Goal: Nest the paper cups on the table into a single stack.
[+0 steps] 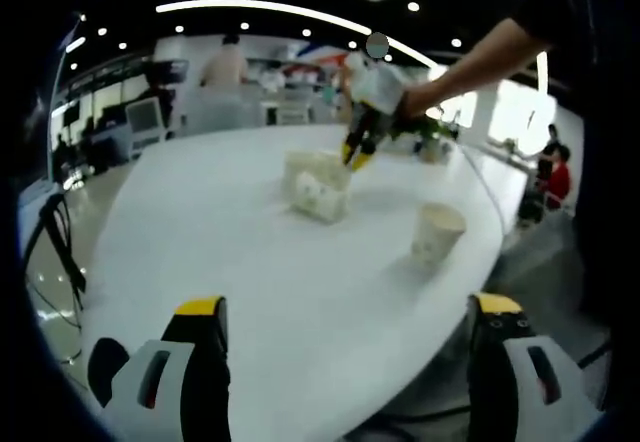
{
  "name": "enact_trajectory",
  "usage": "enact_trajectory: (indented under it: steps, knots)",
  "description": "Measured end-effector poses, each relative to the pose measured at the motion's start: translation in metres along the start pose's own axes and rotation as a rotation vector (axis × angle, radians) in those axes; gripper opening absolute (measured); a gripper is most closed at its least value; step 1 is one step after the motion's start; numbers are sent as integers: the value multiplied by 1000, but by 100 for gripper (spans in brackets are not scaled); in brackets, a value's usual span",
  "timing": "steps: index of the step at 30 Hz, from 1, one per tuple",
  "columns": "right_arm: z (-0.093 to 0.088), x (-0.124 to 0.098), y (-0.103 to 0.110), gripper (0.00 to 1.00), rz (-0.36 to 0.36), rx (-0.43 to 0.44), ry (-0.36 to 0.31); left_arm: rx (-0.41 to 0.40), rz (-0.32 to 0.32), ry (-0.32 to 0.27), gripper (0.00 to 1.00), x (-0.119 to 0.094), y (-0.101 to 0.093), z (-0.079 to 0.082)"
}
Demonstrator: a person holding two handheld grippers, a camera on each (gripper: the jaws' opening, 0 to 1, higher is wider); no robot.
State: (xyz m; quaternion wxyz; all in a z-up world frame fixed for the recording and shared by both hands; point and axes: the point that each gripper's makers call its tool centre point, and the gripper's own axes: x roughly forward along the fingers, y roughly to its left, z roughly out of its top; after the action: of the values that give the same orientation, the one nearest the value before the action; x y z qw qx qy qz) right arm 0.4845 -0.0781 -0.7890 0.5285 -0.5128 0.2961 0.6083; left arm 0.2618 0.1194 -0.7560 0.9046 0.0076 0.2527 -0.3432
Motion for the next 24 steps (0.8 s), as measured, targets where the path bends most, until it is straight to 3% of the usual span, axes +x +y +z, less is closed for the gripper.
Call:
enact_trajectory:
  steps: [9, 24]
  knots:
    - [0, 6, 2, 0, 17, 7, -8, -4, 3, -1, 99, -1, -2, -1]
    - [-4, 3, 7, 0, 21, -5, -5, -2, 4, -6, 98, 0, -2, 0]
